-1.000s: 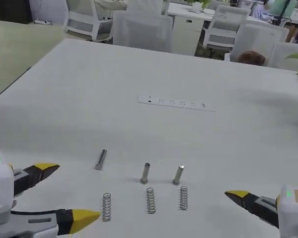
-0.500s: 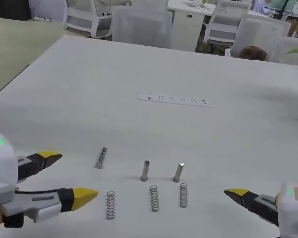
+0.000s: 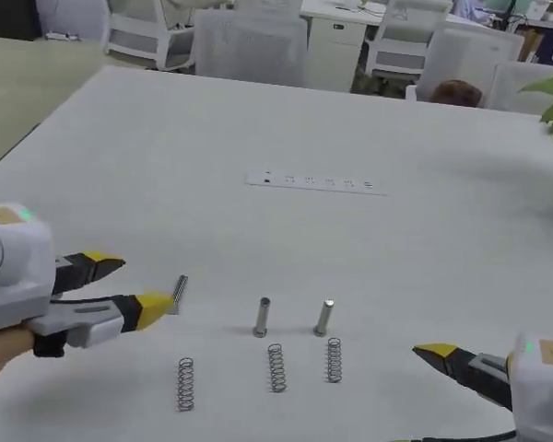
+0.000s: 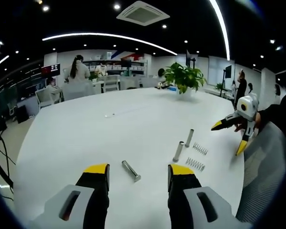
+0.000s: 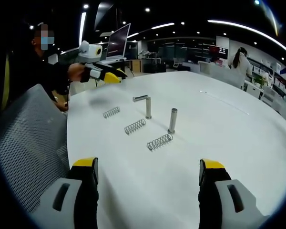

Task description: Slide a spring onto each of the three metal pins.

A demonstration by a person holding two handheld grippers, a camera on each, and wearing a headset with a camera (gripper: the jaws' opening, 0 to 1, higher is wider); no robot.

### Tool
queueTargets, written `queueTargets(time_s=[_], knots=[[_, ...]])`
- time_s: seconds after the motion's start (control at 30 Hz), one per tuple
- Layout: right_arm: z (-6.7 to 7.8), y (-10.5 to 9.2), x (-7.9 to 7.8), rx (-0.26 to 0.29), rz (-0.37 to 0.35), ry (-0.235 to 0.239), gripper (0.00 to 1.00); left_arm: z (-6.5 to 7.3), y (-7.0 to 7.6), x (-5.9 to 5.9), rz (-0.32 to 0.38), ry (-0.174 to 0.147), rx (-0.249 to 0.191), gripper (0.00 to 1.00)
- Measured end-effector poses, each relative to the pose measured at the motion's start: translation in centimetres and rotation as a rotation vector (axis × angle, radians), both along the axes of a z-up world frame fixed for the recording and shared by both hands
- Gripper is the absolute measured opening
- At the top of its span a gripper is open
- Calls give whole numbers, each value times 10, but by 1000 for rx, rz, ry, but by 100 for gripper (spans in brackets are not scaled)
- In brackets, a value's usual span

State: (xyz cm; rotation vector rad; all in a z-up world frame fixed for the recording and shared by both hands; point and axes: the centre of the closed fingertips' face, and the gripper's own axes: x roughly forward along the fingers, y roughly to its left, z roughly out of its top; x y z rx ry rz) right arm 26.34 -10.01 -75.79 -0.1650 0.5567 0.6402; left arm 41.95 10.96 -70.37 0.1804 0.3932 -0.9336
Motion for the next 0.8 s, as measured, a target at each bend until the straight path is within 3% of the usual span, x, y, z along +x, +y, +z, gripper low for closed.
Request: queueTargets(time_s=[0.33, 0.5, 0.8], knots=[[-1, 0, -1, -4, 0, 7, 86, -12, -15, 18, -6, 48, 54, 34], [-2, -1, -1, -3, -3, 7, 86, -18, -21, 24, -2, 49, 81, 33], [-4, -1, -1, -7, -1, 12, 86, -35, -24, 37, 32, 80, 135, 36]])
